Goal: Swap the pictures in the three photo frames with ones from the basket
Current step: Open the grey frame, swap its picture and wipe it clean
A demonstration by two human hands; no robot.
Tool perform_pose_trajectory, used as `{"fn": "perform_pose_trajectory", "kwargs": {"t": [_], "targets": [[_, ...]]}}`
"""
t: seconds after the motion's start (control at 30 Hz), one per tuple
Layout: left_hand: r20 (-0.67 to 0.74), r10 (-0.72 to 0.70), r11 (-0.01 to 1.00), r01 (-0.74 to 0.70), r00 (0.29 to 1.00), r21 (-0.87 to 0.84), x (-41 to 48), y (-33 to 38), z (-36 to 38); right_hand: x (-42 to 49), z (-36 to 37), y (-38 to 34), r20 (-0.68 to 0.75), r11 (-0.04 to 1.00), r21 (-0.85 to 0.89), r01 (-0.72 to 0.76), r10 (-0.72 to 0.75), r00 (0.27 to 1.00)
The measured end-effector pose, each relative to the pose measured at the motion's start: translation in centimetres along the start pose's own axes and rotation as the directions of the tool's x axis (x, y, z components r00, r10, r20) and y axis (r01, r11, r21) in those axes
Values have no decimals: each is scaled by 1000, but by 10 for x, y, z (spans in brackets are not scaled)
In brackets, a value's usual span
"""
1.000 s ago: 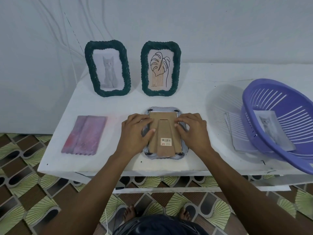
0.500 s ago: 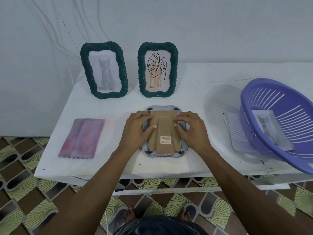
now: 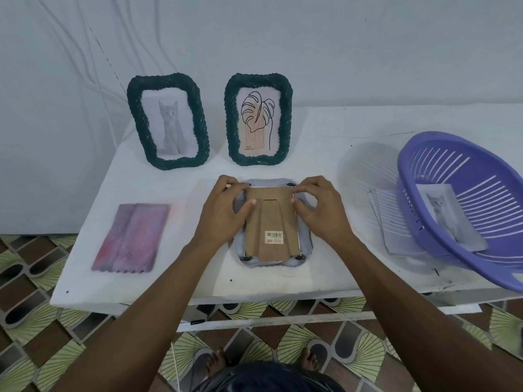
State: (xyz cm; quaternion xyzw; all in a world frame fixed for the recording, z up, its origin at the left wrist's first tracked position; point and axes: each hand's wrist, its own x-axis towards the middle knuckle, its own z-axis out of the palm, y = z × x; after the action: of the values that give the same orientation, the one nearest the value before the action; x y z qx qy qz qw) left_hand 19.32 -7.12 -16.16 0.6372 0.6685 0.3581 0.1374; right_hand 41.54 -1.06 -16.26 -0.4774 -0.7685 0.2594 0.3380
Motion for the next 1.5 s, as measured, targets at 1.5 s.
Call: {"fn": "perform_pose_trajectory", "kwargs": {"t": [1.5], "targets": [[107,165,984,-156,981,-87,-83,9,-21,-80,-26,-11,166,989,14,144,-144,976]]}}
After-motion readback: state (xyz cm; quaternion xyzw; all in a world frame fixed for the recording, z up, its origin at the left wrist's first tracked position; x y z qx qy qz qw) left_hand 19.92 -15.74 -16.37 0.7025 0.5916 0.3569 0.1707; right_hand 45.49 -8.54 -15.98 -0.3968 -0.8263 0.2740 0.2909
